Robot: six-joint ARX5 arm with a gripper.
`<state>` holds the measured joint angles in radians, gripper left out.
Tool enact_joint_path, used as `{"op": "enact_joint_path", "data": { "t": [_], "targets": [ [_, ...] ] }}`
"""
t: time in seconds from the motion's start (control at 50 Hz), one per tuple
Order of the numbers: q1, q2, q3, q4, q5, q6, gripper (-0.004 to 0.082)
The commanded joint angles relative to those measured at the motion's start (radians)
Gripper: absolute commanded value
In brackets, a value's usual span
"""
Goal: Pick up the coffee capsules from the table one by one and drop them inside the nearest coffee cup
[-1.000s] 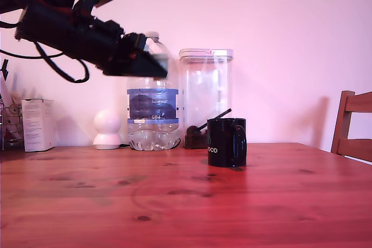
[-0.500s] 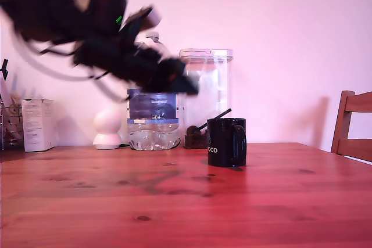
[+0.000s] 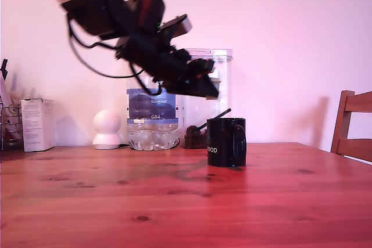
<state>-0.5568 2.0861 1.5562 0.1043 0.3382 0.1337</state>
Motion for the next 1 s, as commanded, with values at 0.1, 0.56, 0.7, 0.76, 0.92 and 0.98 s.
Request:
{"op": "enact_joint_path", "data": {
  "t": [0.1, 0.56, 0.7, 0.76, 0.92, 0.98],
  "targets": [
    [-0.014, 0.108, 0.163, -0.142, -0.011, -0.002, 0.0201],
    [-0.022, 0.27, 0.494, -0.494, -0.085, 0.056, 0.0202],
    [-0.027, 0.277, 0.509, -0.518, -0.085, 0.058, 0.0201],
    [-0.027, 0.277, 0.509, -0.522, -0.085, 0.058, 0.0201],
    [-0.029, 0.277, 0.509, -0.524, -0.085, 0.058, 0.0201],
    [-0.031, 0.277, 0.509, -0.524, -0.086, 0.058, 0.0202]
  ]
}}
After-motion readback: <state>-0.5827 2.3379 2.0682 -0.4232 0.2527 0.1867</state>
